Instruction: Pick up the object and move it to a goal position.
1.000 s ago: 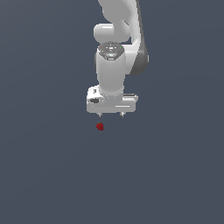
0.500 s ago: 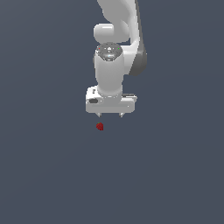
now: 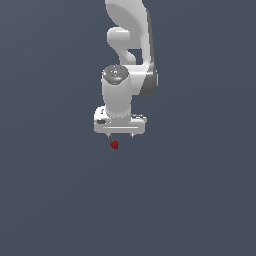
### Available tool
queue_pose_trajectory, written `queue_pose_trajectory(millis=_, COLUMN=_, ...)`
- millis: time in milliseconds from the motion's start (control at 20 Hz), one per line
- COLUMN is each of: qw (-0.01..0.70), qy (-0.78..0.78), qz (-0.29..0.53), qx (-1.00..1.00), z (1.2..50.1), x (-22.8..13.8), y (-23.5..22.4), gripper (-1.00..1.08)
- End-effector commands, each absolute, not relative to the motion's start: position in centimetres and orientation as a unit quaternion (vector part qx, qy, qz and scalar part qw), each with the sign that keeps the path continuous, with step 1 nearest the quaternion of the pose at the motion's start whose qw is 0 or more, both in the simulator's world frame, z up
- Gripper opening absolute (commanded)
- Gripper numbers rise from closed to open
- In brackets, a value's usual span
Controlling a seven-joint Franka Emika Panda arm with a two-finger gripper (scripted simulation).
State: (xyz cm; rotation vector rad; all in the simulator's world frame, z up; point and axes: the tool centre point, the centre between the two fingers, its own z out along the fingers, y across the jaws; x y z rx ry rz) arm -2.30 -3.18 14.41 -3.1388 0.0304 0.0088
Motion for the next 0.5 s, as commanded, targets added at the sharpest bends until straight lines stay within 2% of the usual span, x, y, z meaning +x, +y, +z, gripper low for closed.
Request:
queue_pose_trajectory(millis=0, qw=0.002, qy=0.016, qz=0.002, qx=-1.0, z=12.6, x=-2.9, y=-4.2, gripper=1.0)
queue_pose_trajectory(millis=450, qw=0.0, qy=0.032, qz=0.0, qx=-0.999, z=8.1, x=-5.0, y=-6.8, gripper=1.0)
